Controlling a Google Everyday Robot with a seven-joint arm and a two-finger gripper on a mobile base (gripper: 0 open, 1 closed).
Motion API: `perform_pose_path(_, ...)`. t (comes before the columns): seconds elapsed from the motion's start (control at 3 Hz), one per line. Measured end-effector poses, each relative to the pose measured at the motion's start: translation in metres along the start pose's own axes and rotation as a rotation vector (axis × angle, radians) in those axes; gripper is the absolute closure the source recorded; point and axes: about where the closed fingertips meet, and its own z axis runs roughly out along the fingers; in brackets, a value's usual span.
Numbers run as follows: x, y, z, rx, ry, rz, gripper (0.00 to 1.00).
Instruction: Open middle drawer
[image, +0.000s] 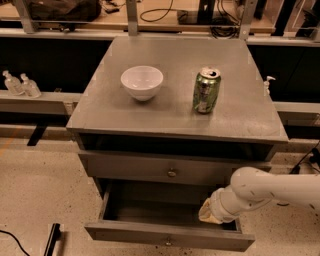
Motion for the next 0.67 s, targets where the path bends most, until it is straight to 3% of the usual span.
perform_pose_path(0.33,0.004,0.0,0.018,0.046,0.123,-0.019,1.0)
perform_pose_path(0.67,-0.011,-0.005,0.063,0.032,0.131,-0.024,1.0)
